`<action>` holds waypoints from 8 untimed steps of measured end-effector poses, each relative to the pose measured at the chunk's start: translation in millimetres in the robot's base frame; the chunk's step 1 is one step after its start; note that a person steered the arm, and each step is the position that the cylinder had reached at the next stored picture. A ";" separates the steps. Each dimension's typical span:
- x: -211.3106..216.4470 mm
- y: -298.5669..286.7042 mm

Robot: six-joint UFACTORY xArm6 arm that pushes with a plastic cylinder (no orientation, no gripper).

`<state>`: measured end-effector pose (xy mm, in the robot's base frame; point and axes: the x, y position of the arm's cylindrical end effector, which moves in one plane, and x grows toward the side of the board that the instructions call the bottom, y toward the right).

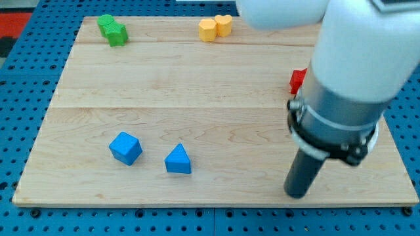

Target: Push the cube diagonally to the bottom left of green star

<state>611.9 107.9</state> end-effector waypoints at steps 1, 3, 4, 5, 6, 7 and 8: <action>-30.1 -77.0; -45.6 -216.5; -49.1 -263.0; -66.8 -251.7; -102.3 -247.9; -156.4 -270.6; -171.0 -284.8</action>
<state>440.9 -176.9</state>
